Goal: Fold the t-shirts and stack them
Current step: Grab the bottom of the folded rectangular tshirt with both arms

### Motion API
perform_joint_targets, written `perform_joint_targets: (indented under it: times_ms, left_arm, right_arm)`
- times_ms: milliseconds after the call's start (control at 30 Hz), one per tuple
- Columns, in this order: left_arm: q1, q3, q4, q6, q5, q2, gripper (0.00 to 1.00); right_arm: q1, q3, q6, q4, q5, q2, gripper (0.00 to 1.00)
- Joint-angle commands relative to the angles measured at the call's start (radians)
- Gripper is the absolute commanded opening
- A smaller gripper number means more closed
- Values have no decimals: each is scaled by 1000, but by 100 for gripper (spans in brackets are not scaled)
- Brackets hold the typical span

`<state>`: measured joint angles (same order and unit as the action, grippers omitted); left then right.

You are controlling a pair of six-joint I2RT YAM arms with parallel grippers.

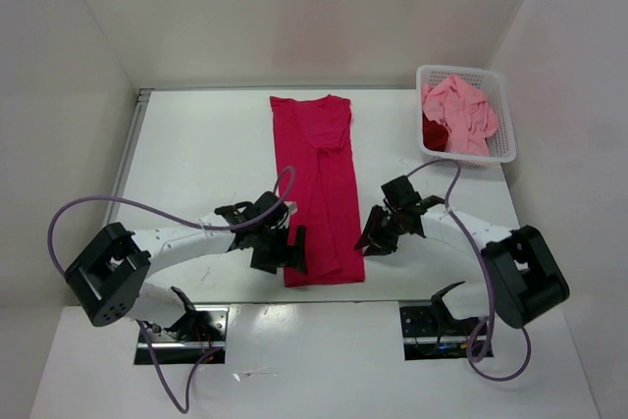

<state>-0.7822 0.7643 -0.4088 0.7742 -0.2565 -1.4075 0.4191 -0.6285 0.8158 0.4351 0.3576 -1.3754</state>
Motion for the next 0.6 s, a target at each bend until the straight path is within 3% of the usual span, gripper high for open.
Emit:
perform_joint_targets:
  times_ms: [0, 133, 567]
  left_arm:
    - [21, -98, 44, 141, -69, 79, 97]
    - [61, -140, 47, 166, -61, 145, 70]
    - [74, -160, 128, 157, -147, 33, 49]
  right_arm:
    - [32, 65, 117, -22, 7, 116, 40]
    - [41, 130, 160, 8, -15, 203, 40]
    - [90, 208, 203, 1, 9, 216, 43]
